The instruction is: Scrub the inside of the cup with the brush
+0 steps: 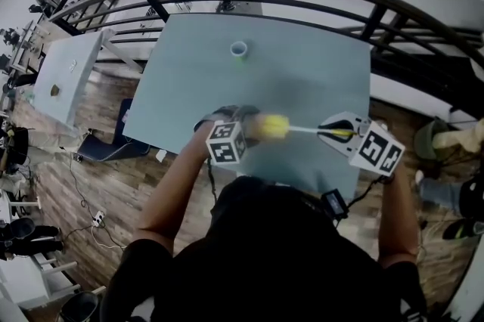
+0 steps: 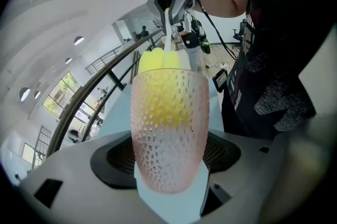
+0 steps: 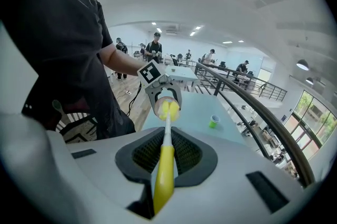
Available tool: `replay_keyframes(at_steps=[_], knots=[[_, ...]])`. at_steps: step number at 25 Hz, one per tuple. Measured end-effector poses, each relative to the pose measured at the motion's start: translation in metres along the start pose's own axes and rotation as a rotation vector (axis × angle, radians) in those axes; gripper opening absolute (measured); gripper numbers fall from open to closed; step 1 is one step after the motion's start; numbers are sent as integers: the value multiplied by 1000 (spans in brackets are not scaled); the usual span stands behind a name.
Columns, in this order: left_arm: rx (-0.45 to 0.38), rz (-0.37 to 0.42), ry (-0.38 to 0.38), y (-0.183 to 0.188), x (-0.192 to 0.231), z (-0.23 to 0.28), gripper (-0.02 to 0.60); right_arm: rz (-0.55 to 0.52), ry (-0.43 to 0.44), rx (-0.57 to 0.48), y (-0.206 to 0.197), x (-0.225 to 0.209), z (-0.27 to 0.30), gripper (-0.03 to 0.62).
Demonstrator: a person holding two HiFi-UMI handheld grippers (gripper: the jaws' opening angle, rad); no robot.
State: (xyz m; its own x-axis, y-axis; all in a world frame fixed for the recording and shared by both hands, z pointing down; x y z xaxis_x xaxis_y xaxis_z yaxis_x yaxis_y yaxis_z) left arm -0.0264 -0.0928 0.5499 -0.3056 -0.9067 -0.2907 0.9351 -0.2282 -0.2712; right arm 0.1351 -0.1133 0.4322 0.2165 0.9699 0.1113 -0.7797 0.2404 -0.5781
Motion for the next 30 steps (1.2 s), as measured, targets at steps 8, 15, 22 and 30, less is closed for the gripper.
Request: replay_keyframes(at_steps=[8,15,22,30], knots=[[-21,28,-16,13,-3,-3,351,4,-15,3,9,3,-6,44],[-39,39,-21,34,-8,-11,351,-53,-14,20,24,9,9,44],[-19,21,7,27,-7,-4,351,-82,-10,3,30,15,4,44],[21,-17,34,9,5,-5,351,-51,-22,-38,16,6,-30,44]])
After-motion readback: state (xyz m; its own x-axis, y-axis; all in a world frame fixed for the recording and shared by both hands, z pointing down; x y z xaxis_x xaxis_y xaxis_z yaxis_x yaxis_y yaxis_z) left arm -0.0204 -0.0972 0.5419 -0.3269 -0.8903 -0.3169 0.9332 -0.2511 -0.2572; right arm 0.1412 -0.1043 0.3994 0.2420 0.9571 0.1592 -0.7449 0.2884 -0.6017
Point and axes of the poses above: the fingertips, and each gripper's own axes: z forward along the fingers, x to its left, y out of its top, the point moved 2 cm from there along -z, backward along the fingers, and after that the axes turned 11 degrees about x, right-handed, at the moved point
